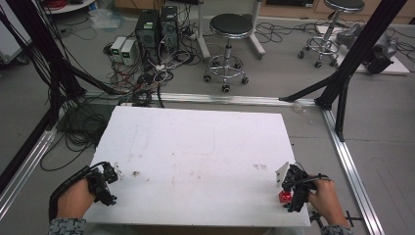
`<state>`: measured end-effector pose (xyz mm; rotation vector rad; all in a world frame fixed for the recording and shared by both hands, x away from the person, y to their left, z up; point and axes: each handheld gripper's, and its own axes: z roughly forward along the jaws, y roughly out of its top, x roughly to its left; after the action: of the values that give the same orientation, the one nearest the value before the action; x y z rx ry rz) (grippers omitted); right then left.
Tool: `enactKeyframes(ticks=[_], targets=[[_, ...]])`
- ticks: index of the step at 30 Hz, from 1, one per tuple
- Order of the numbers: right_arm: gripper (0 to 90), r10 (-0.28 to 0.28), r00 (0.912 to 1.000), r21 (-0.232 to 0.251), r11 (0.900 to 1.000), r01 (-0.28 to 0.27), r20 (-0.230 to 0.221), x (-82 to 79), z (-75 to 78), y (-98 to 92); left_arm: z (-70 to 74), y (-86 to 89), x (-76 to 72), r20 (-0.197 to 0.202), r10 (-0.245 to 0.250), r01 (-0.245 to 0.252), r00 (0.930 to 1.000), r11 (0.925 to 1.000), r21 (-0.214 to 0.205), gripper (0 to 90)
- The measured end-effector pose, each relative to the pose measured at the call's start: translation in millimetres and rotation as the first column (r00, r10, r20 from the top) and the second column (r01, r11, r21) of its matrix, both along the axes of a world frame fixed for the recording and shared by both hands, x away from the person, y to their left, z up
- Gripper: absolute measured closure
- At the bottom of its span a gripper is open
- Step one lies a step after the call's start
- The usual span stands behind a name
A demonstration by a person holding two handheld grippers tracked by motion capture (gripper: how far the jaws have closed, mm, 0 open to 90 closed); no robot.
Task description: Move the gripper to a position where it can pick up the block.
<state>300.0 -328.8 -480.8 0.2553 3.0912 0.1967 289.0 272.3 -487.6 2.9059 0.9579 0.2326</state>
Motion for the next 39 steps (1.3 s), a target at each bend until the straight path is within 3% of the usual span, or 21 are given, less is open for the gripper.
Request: enactKeyframes(ticks=[4,11,16,24,32,39], targets=[[0.8,0.037,0.9993,-0.038,0.9986,-0.037,0.007,1.0,-4.0,-1.2,0.1,0.1,0.0,0.001,0.001,-0.001,1.0,1.0,-0.001,21.6],[0.8,0.033,0.9993,-0.059,0.9977,-0.033,0.015,4.5,-11.8,-3.8,-0.3,-0.9,-0.2,-0.002,0.0,0.0,1.0,1.0,-0.002,21.7],[0.8,0.038,0.9992,-0.083,0.9958,-0.039,-0.014,4.8,-22.9,-2.8,0.1,-0.6,-0.2,0.002,0.001,-0.001,1.0,1.0,-0.001,21.7],[0.8,0.042,0.9989,-0.109,0.9931,-0.044,-0.021,6.9,-32.1,-1.1,-0.1,-1.6,-0.3,0.0,0.0,0.0,1.0,1.0,-0.007,21.7],[0.8,0.053,0.9977,-0.119,0.9912,-0.058,-0.041,5.2,-41.0,0.8,0.4,-1.3,-0.6,0.002,0.002,-0.002,1.0,1.0,-0.006,21.7],[0.8,0.054,0.9976,-0.114,0.9918,-0.058,-0.043,6.1,-39.7,2.3,0.2,-1.0,-0.5,0.001,0.002,-0.002,1.0,1.0,-0.009,21.7]])
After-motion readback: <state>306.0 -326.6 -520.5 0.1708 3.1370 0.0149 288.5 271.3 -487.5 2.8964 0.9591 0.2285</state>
